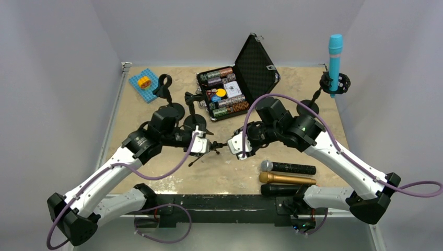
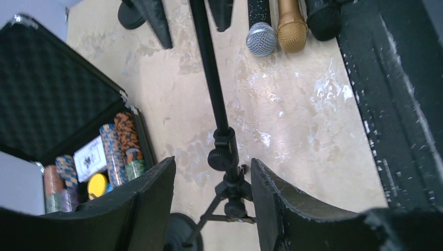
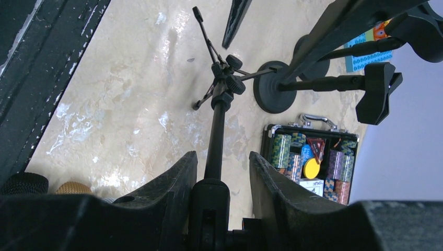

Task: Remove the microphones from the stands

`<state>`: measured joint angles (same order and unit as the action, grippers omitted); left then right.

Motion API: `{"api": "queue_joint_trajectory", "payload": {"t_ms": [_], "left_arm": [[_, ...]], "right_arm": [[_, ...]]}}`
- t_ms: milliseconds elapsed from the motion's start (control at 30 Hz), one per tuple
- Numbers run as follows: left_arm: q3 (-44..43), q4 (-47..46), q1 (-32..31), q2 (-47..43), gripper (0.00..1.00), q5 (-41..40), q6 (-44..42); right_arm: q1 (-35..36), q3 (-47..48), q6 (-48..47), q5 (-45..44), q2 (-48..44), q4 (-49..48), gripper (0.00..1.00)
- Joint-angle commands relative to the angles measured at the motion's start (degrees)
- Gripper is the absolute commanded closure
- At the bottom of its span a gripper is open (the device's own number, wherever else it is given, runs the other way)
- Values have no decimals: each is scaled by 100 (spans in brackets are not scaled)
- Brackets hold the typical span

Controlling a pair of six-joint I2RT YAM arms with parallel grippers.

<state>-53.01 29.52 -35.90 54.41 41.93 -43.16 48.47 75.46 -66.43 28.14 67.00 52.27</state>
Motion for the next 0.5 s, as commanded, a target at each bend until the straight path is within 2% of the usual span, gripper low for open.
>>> {"api": "queue_joint_trajectory", "payload": {"t_ms": [0, 167, 467], "left_arm": [[-228, -69, -351, 298, 46, -333, -1612], [-247, -80, -467, 545, 58, -355, -1890], [-273, 159, -514, 891, 70, -367, -2048]], "right_arm": [[18, -45, 40, 217, -86, -362, 100], [22, -84, 17, 248, -135, -378, 100], [22, -141, 16, 253, -166, -433, 100]]}}
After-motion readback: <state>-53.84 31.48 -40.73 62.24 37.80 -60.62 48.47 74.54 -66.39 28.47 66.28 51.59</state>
